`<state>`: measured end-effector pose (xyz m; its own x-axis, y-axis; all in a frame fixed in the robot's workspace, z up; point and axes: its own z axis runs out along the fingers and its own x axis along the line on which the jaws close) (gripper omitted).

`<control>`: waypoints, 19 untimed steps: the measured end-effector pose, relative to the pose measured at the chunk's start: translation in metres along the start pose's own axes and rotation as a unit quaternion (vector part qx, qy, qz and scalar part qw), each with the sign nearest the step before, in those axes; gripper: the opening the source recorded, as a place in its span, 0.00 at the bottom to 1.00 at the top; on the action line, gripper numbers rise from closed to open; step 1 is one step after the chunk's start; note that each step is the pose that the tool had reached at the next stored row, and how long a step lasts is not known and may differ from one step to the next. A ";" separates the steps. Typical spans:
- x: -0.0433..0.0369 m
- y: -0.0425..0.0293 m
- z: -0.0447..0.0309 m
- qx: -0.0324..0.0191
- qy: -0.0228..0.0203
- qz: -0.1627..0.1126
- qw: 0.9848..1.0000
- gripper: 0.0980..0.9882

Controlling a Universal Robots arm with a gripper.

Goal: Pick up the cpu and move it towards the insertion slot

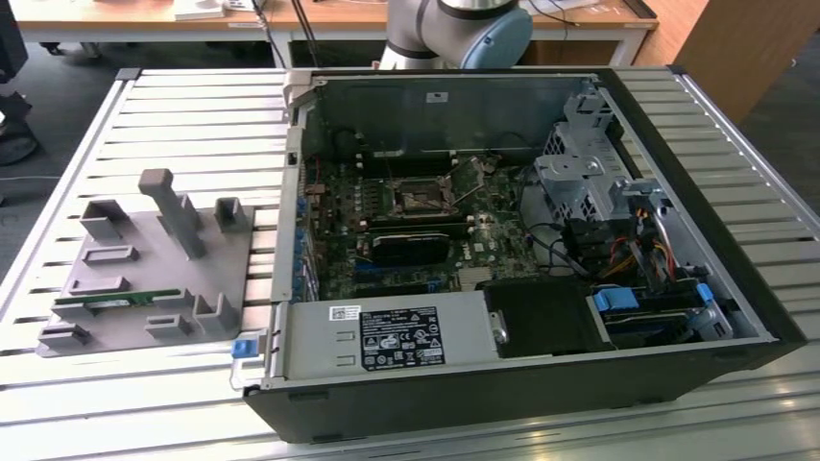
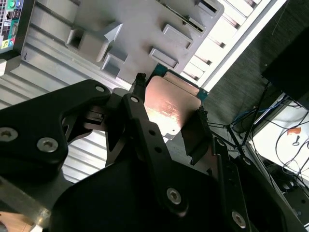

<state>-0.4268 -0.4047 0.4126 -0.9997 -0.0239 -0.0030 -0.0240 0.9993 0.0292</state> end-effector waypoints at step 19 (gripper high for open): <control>-0.0253 -0.0006 0.0000 0.000 0.000 0.000 1.000 0.50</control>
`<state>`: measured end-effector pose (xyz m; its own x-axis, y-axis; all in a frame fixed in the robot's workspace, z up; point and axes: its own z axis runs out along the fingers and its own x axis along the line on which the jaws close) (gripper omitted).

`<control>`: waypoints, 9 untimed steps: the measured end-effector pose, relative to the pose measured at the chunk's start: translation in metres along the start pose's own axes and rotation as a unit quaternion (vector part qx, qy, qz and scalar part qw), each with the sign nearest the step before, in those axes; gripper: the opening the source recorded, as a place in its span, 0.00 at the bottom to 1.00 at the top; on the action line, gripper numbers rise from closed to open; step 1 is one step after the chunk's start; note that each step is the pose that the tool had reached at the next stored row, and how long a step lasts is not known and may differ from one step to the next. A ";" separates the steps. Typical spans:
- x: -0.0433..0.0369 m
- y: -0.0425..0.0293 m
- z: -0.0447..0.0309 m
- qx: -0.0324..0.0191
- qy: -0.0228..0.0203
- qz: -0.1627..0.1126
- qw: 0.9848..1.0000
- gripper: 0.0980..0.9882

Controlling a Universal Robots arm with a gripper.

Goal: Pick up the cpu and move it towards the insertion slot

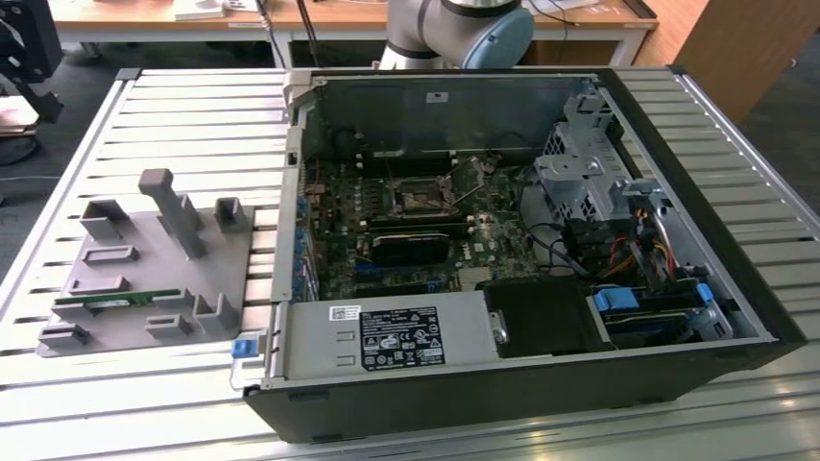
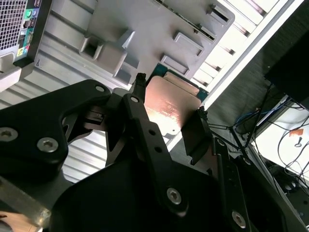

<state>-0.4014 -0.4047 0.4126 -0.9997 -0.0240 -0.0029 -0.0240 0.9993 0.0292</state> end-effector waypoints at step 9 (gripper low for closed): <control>-0.0124 -0.0003 0.0001 0.000 0.000 0.000 1.000 0.50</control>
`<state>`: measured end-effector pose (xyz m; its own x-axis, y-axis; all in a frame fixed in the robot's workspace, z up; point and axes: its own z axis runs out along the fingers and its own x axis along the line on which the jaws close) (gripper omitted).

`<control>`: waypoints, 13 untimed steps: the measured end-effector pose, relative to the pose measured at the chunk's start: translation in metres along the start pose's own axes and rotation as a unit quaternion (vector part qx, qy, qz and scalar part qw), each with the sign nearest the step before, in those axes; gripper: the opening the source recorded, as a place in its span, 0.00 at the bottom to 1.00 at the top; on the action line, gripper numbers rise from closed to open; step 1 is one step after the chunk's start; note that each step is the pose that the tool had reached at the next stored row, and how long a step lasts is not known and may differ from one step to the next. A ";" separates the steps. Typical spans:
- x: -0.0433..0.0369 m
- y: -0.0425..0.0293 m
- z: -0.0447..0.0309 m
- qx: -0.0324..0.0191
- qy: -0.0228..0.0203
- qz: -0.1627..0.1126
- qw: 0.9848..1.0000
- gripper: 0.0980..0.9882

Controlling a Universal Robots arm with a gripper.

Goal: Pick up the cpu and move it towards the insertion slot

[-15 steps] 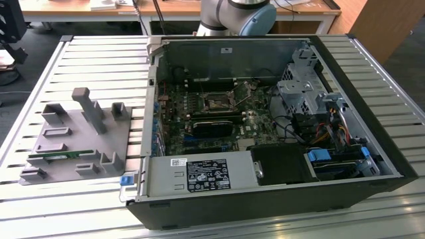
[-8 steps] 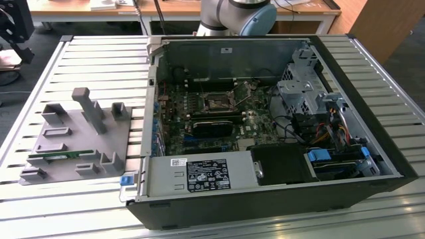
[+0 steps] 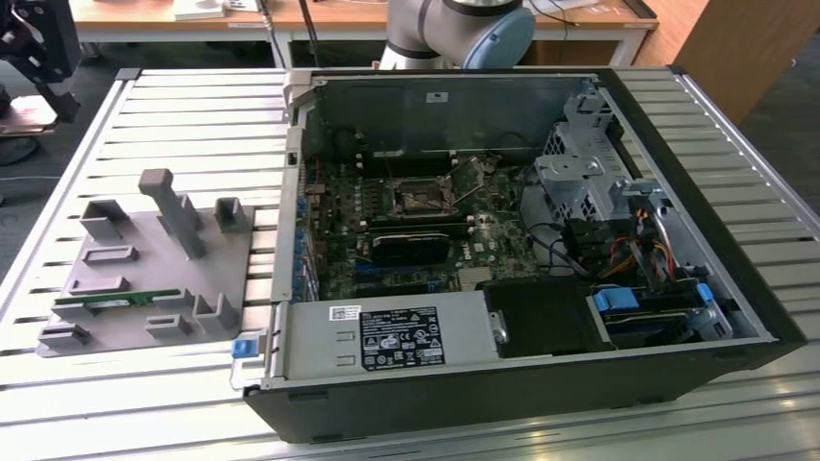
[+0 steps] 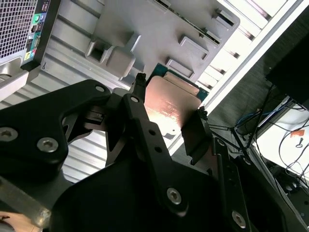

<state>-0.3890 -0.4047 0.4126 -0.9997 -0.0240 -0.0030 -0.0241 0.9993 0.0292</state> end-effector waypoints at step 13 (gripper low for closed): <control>-0.0167 -0.0004 0.0001 0.000 0.000 0.000 1.000 0.50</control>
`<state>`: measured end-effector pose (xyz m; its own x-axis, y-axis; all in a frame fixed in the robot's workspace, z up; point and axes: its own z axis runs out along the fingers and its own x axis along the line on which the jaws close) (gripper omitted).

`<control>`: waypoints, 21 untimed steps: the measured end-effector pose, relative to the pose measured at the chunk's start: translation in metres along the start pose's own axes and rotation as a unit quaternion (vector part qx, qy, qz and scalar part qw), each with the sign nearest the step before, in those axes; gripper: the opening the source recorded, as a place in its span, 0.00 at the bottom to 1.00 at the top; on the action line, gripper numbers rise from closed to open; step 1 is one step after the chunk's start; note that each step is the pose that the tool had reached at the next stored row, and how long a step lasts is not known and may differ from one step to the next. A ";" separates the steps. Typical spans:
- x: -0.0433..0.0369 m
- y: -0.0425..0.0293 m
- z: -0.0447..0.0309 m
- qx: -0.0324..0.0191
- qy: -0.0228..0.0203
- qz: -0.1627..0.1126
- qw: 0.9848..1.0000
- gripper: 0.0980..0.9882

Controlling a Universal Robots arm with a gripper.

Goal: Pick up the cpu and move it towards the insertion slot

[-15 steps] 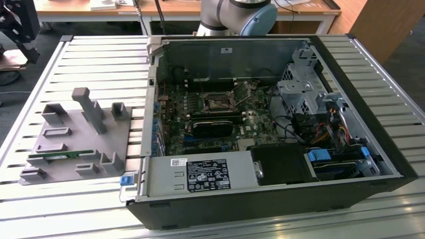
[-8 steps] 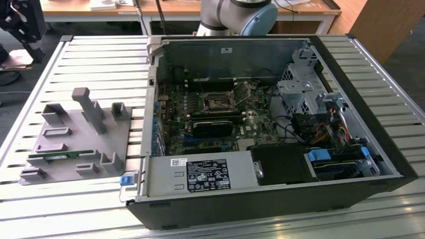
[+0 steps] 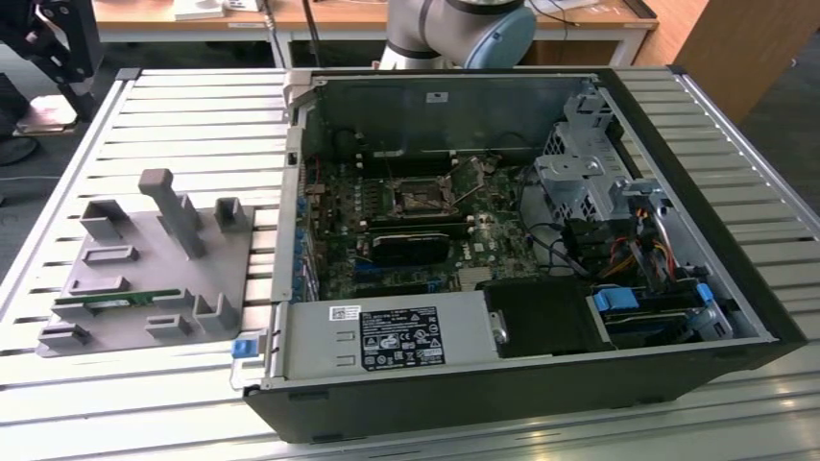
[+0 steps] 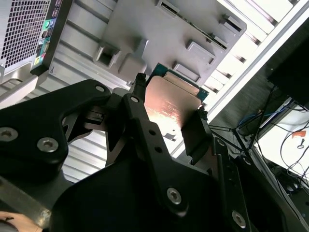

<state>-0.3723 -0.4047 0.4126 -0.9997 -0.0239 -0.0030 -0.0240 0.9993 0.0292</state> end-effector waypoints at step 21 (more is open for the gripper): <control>-0.0328 -0.0008 0.0000 0.000 0.000 0.000 1.000 0.50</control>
<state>-0.3394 -0.4047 0.4126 -0.9997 -0.0240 -0.0029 -0.0241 0.9993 0.0292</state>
